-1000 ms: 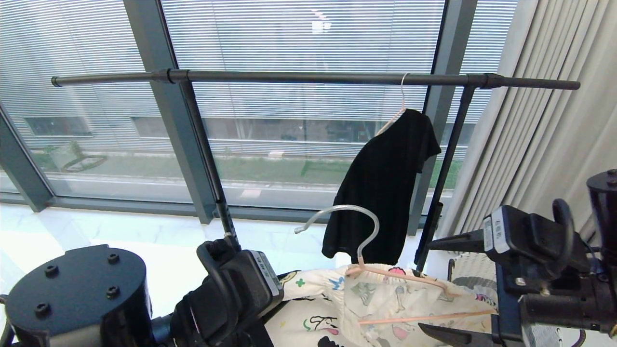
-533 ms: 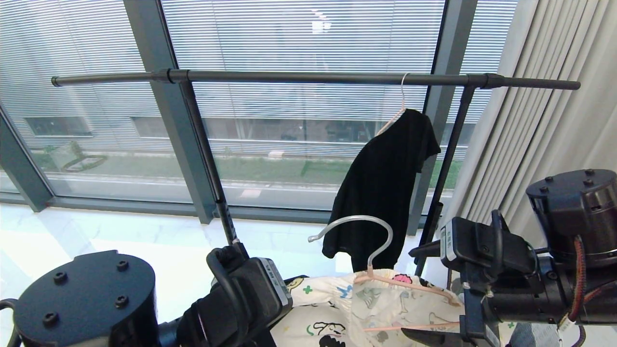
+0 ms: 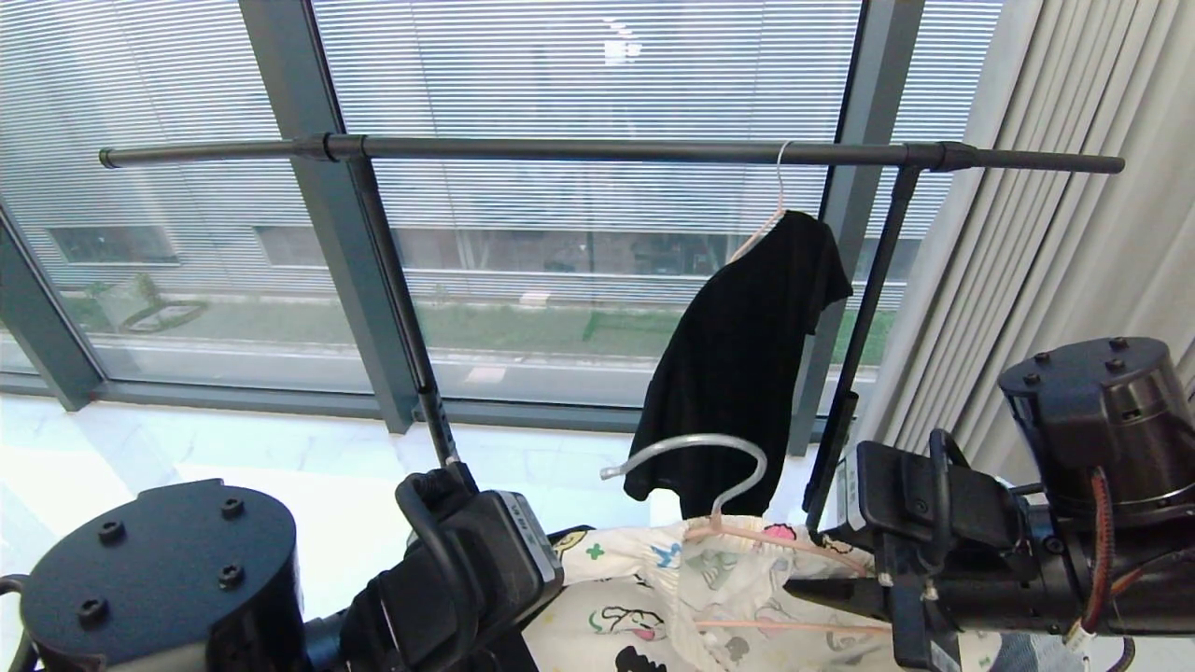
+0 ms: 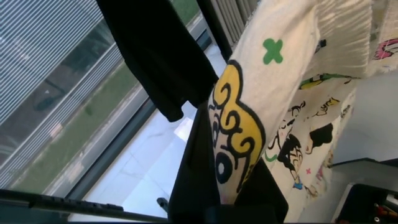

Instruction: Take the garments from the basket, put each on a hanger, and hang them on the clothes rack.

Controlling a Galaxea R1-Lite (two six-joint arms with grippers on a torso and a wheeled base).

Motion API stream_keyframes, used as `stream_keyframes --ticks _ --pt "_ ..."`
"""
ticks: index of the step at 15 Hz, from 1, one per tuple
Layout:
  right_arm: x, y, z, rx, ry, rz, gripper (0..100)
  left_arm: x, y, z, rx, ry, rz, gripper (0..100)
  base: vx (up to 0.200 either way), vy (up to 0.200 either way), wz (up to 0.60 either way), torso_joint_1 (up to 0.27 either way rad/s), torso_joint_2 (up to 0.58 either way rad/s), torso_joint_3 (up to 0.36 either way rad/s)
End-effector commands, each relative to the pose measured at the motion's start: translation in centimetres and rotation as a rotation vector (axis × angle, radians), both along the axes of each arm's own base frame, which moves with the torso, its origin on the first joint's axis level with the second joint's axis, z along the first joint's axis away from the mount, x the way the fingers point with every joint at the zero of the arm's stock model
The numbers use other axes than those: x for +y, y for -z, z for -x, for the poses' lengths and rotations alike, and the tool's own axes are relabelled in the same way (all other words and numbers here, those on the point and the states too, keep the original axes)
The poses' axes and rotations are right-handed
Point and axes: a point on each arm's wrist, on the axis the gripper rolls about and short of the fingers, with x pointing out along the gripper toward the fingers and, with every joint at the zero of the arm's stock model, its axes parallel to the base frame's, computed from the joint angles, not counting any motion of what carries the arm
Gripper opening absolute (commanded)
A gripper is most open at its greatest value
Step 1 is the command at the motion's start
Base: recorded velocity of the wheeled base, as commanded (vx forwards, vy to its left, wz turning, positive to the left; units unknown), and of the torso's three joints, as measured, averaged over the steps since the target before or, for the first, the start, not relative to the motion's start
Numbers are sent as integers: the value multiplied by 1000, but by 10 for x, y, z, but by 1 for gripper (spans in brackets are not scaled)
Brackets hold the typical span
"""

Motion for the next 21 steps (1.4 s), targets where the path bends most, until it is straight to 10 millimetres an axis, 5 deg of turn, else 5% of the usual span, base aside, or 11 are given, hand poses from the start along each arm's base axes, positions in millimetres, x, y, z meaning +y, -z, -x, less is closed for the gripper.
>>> stream_keyframes --ticks 1,5,6,17,21 --pt "0 -4 -1 -22 9 -22 0 0 0 1 3 5 1 0 0 0 0 0 0 0" --pt "-3 -11 2 -103 -26 -31 0 -1 0 5 1 15 1 0 0 0 0 0 0 0" --pt "-3 -12 2 -123 -38 -29 0 -2 0 6 2 23 2 100 0 0 0 0 0 0" --pt "-13 -7 -9 -437 -77 -101 0 4 0 9 -9 -24 3 100 0 0 0 0 0 0" --pt "-23 -15 -8 -457 -73 -138 0 51 23 -9 37 -267 -53 100 0 0 0 0 0 0"
